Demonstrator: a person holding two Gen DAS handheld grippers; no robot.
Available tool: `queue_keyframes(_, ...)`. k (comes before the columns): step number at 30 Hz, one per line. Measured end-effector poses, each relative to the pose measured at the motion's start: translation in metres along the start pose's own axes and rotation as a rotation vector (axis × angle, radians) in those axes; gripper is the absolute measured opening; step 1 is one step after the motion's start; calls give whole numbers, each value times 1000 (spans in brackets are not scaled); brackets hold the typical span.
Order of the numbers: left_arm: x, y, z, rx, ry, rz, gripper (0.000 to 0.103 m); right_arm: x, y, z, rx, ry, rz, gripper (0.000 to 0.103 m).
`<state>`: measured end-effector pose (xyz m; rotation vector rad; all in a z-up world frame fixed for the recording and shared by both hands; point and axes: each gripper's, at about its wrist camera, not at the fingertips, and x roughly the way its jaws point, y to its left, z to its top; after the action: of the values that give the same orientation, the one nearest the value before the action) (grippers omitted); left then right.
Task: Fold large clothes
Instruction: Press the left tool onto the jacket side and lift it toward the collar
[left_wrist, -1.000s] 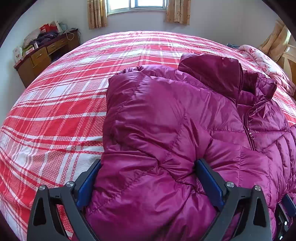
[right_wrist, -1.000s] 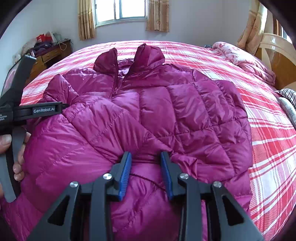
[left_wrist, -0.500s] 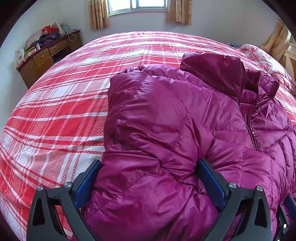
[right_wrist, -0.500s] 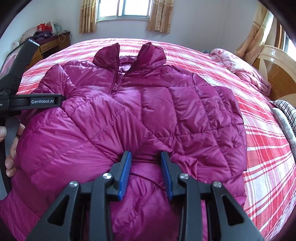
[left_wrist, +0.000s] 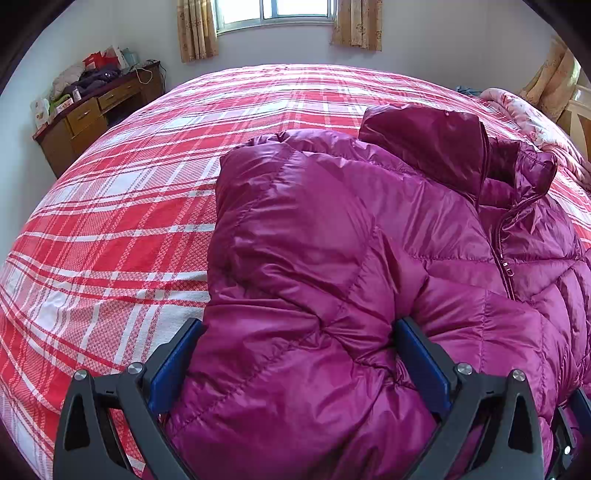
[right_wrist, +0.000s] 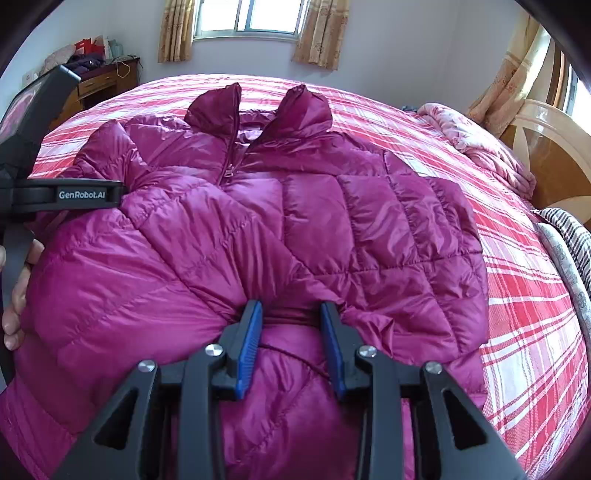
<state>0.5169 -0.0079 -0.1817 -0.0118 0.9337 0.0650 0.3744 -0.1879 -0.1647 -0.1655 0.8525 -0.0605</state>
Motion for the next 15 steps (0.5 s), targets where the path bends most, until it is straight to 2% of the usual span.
queue_keyframes(5, -1, 0, 1, -2, 6, 0, 102, 0, 0, 0, -2, 1, 3, 36)
queue_keyframes(8, -15, 7, 0, -4, 19, -24, 102, -4, -12, 4, 23, 13, 72, 37)
queue_keyframes(10, -28, 15, -1, -13, -3, -50, 102, -12, -20, 7, 34, 6, 115, 45)
queue_keyframes(12, -41, 24, 2, -45, -18, -65, 102, -19, -24, 12, 31, -11, 128, 58)
queue_keyframes(15, -53, 28, 17, -71, -43, -79, 102, -26, -34, 32, 52, -35, 152, 69)
